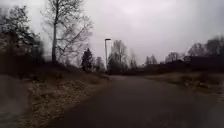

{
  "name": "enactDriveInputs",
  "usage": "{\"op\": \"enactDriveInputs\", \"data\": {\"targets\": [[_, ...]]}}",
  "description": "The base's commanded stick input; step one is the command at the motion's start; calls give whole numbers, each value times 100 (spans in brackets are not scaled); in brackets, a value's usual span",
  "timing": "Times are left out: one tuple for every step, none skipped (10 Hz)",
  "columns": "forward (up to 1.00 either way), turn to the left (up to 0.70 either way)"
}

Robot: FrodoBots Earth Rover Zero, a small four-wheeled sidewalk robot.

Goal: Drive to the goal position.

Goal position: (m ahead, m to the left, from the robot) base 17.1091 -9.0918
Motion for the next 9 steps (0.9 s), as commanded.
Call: {"op": "enactDriveInputs", "data": {"targets": [[68, 0], [68, 0], [68, 0], [68, 0], [68, 0], [68, 0], [68, 0], [68, 0], [68, 0]]}}
